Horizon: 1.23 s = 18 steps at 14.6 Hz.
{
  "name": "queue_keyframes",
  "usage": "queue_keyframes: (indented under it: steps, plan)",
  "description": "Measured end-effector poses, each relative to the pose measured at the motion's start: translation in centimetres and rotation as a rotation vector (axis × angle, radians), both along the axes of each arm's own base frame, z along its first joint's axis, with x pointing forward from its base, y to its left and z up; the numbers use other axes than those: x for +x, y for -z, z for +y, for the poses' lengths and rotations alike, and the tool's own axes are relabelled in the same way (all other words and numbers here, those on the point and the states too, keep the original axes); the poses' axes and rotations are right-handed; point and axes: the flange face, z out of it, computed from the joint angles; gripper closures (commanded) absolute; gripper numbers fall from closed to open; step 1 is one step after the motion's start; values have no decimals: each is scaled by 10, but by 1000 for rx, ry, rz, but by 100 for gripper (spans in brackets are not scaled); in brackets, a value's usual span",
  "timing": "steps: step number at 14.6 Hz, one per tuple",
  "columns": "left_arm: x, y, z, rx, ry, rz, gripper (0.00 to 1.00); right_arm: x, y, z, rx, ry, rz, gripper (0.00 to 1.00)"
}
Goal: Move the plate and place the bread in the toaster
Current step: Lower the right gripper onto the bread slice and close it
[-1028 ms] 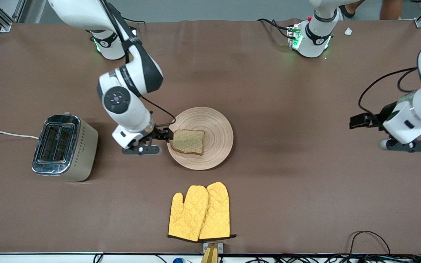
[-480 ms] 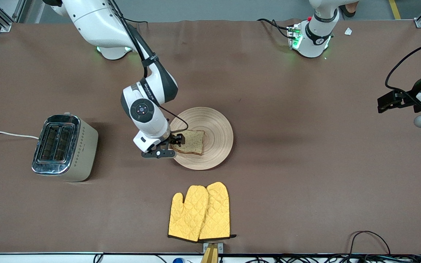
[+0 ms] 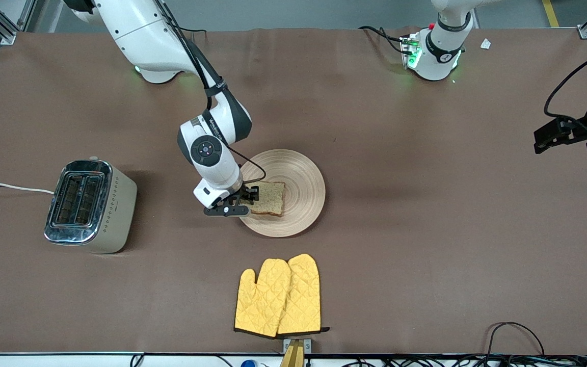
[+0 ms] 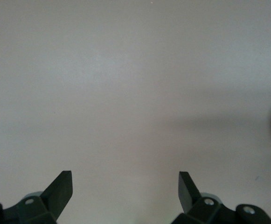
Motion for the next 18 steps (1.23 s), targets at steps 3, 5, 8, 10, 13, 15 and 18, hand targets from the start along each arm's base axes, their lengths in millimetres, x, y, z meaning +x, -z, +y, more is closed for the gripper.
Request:
queue_keyframes:
  steps: [3,5,8,10,13,15,18]
  plan:
    - [-20,-13,1,-44,-23,7,0,0,0,0,-1,3,1,29]
    - [-34,-12,-3,-56,-22,21,0,-1,0,0,-2,2,3,29]
    - [-49,-9,-16,-49,-15,37,0,-1,0,1,-2,1,3,29]
    - [-56,-8,-21,-45,-21,41,0,-5,0,7,-3,-11,2,29]
    - [-63,-6,-22,-40,-33,44,0,-12,-1,20,-18,-52,-7,29]
    - [-68,-4,-23,-38,-32,35,0,-13,-2,22,-34,-75,-16,29]
    - [-75,-3,-32,-35,-16,27,0,-7,-12,23,-49,-72,-1,29]
